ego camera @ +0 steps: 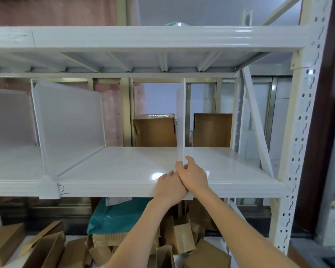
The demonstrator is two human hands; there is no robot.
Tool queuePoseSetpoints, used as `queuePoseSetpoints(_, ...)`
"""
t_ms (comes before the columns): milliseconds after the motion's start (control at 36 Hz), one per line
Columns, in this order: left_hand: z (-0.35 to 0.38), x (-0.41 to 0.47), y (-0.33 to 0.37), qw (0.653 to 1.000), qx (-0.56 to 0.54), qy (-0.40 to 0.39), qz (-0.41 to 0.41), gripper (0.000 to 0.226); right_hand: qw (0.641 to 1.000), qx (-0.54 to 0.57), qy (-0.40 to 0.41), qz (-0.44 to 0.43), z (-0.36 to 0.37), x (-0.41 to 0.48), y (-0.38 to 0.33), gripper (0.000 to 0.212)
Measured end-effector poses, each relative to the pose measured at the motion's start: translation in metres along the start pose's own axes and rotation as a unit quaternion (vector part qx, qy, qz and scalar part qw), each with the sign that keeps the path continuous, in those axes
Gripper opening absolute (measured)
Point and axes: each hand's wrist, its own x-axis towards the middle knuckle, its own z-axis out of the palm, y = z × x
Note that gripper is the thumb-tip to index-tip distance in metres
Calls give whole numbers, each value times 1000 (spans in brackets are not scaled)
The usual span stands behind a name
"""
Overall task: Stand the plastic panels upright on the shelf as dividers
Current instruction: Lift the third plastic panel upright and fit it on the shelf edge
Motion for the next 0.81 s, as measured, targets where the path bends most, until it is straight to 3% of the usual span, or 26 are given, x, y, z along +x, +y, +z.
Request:
queuePoseSetpoints(194, -3, 5, 10, 996, -51, -24, -68, 32, 996, 80, 39, -8, -8, -1, -1, 63)
queuePoseSetpoints(333, -2, 10, 14, 987, -105, 10, -120, 46, 995, 95, 19, 14, -11, 1, 3, 63)
queuePoseSetpoints(667, -6, 12, 18, 976, -162, 11, -147, 32, 991, 126, 36, 13, -13, -2, 1, 62)
queuePoseSetpoints(806, -10, 2, 17, 979, -166, -10, -121, 31, 995, 94, 42, 7, -7, -5, 1, 57)
